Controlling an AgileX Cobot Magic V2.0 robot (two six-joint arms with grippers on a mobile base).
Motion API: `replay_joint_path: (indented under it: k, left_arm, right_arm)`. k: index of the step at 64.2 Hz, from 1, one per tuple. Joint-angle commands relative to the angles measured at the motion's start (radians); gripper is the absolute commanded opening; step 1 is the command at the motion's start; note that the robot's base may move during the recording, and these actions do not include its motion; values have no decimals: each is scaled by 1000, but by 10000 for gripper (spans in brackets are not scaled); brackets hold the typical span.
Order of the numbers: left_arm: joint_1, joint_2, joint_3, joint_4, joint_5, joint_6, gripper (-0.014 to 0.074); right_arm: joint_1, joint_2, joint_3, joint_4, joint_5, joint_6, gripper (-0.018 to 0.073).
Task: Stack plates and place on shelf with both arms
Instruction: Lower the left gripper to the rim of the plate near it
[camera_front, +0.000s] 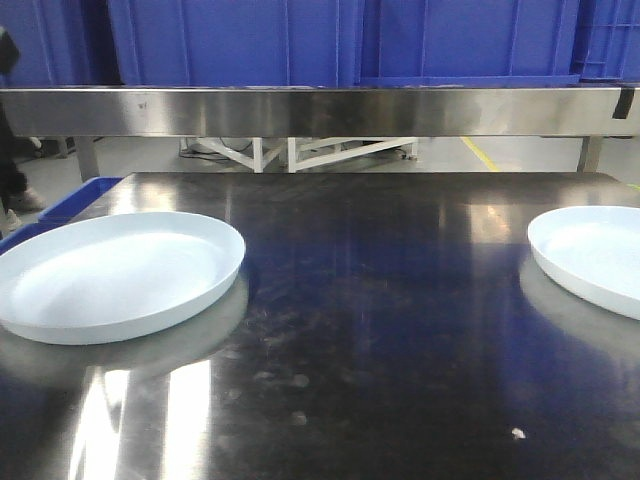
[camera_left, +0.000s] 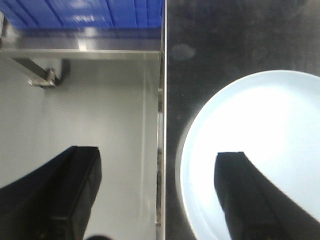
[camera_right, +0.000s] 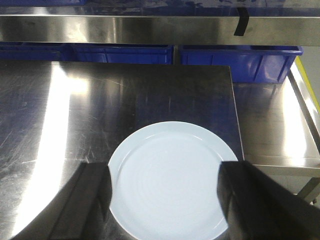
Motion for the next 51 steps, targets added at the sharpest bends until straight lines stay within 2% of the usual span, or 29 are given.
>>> replay_joint_path:
  k: [1, 51]
  left_arm:
    - [-7, 11, -37, -15, -78, -11, 528]
    - [-7, 244, -37, -15, -116, -11, 528]
  right_arm:
    - [3, 3, -39, -17, -77, 0, 557]
    - [3, 3, -39, -17, -76, 0, 557]
